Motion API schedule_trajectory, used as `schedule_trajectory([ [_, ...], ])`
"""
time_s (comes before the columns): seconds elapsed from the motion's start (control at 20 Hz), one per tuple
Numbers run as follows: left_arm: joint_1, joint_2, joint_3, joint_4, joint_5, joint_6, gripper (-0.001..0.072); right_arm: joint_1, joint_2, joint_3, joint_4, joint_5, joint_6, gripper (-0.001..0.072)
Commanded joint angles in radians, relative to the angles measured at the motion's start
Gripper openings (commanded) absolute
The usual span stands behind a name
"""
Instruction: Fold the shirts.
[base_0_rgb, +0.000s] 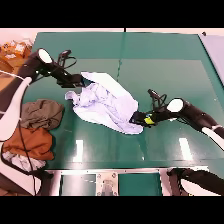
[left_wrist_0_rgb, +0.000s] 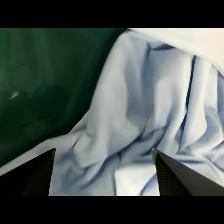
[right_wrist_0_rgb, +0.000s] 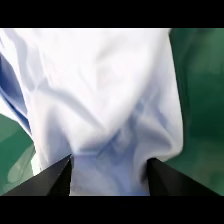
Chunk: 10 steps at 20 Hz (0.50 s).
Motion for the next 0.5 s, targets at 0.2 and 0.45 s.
schedule_trajectory([
  [0.2, -0.027, -0.084, 0.024, -0.114, -0.132, 0.175, 0.0024, 0.008, -0.119, 0.079, 0.057, 0.001, -0.109, 0.0016],
  [0.45, 0.074, -0.082, 0.186, -0.019, -0.234, 0.082, 0.0023, -0.159, -0.119, 0.124, 0.001, 0.001, -0.118, 0.0015],
])
